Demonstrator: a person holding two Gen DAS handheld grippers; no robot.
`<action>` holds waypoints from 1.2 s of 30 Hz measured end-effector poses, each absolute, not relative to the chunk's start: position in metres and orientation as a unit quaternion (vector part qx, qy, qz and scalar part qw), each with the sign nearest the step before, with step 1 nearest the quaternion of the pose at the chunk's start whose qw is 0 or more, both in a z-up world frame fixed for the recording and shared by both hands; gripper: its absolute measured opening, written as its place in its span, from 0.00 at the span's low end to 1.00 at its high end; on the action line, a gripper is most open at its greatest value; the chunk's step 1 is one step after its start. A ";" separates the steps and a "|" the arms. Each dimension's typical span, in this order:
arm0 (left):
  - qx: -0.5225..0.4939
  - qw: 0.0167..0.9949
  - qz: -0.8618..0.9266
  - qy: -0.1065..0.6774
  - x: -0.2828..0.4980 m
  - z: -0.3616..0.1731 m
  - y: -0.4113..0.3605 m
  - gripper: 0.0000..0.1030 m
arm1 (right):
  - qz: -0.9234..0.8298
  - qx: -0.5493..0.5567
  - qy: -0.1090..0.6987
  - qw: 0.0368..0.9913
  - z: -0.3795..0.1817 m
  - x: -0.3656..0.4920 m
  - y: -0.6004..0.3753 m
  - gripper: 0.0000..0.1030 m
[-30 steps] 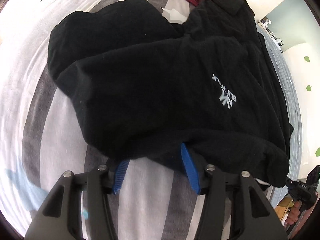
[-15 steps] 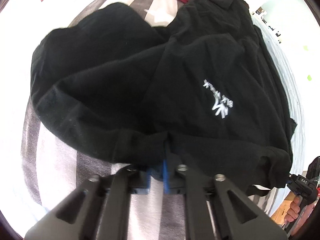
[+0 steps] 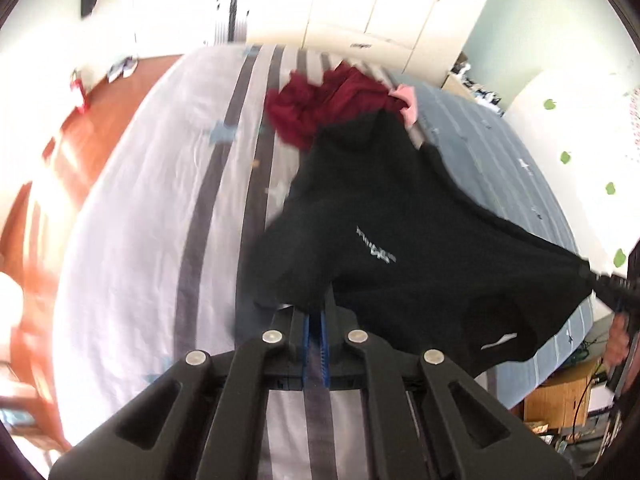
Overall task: Fold clothes
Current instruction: 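Lift the black sweatshirt with both grippers and shake it out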
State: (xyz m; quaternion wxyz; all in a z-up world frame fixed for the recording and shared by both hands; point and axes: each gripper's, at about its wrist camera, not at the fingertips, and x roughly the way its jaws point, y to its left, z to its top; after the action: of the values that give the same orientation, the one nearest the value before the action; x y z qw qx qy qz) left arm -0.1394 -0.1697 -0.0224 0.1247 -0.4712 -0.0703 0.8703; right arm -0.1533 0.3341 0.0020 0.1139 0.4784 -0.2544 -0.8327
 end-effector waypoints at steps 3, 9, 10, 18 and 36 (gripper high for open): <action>-0.445 0.122 0.883 -0.084 -0.120 0.049 -0.179 0.03 | -0.848 0.454 -0.238 0.137 0.074 -0.145 0.334 0.08; -0.377 0.108 0.915 -0.095 -0.119 0.159 -0.187 0.03 | -0.874 0.402 -0.222 0.158 0.202 -0.123 0.351 0.08; -0.363 0.109 0.920 -0.098 -0.124 0.171 -0.187 0.03 | -0.879 0.394 -0.219 0.155 0.214 -0.128 0.354 0.08; -0.327 0.083 0.936 -0.099 -0.245 0.220 -0.200 0.03 | -0.902 0.362 -0.195 0.132 0.245 -0.252 0.340 0.08; -0.143 0.052 0.988 -0.036 -0.411 0.388 -0.169 0.03 | -0.972 0.168 -0.101 0.132 0.469 -0.466 0.297 0.08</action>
State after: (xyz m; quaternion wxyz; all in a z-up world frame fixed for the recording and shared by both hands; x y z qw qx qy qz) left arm -0.4106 -0.1692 0.3879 0.0520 -0.1429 -0.0359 0.9877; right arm -0.4661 0.2972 0.4695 0.1322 0.1683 -0.1012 -0.9716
